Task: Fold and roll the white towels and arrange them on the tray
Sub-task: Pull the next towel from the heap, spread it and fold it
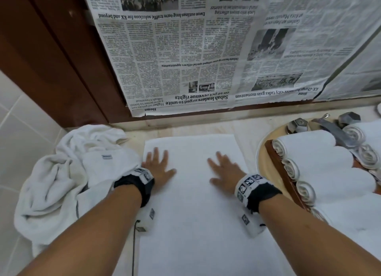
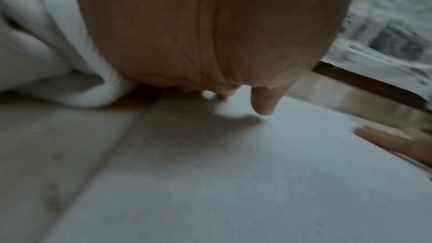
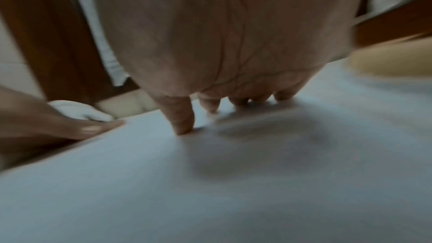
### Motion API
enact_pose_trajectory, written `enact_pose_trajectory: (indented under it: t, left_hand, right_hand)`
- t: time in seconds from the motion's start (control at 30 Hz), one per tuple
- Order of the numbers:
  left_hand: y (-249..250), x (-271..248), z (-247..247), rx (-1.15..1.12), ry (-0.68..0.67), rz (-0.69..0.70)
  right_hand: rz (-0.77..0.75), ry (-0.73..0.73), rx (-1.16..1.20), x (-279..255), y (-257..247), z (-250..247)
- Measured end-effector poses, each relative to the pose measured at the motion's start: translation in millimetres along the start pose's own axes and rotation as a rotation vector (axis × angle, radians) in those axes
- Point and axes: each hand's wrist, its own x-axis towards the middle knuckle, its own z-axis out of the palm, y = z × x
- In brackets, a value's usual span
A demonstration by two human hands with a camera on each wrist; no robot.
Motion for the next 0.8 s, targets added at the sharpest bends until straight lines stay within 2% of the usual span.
enact_pose_trajectory:
  t: [0.07, 0.13, 0.17, 0.2, 0.27, 0.33, 0.37, 0.43, 0.5, 0.53, 0.6, 0.67, 0.7, 0.73, 0.8]
  left_hand:
    - [-13, -5, -10, -0.143, 0.039, -0.108]
    - [-4, -14, -12, -0.132, 0.167, -0.093]
    - [8, -21, -8, -0.092, 0.204, -0.032]
    - [19, -30, 1, -0.072, 0.182, 0.048]
    - [31, -48, 27, -0.013, 0.05, 0.134]
    - [21, -64, 48, 0.017, 0.031, 0.025]
    - [14, -72, 56, -0.024, 0.057, -0.062]
    - [4, -88, 64, -0.073, 0.073, -0.188]
    - [10, -109, 72, -0.008, 0.069, -0.205]
    - [19, -122, 77, 0.029, 0.094, -0.17]
    - [38, -148, 94, 0.064, 0.13, -0.027]
    - [55, -173, 120, 0.025, 0.035, 0.13]
    - [59, -184, 135, 0.01, -0.019, 0.163]
    - [58, -196, 149, 0.006, -0.041, 0.133]
    - [43, -214, 173, -0.06, 0.026, -0.055]
  right_hand:
    - [0.158, 0.033, 0.049, -8, 31, -4]
    - [0.194, 0.059, 0.043, -21, 35, -7]
    - [0.159, 0.094, 0.04, -30, 26, -6]
    - [0.097, 0.123, 0.042, -39, 13, -1]
    - [-0.05, 0.09, 0.067, -60, -11, 17]
    - [-0.119, -0.021, 0.058, -75, -14, 43]
    - [-0.092, -0.026, 0.044, -79, -6, 55]
    - [0.069, 0.044, 0.065, -89, 19, 69]
    - [0.191, 0.086, 0.101, -106, 30, 77]
    - [0.177, 0.098, 0.105, -118, 24, 81]
    - [0.032, 0.14, 0.066, -143, -2, 95]
    - [-0.157, 0.125, 0.029, -166, -26, 120]
    - [-0.218, 0.085, 0.008, -176, -30, 134]
    - [-0.239, 0.053, -0.009, -183, -28, 147]
    - [-0.165, 0.058, 0.003, -193, -7, 162]
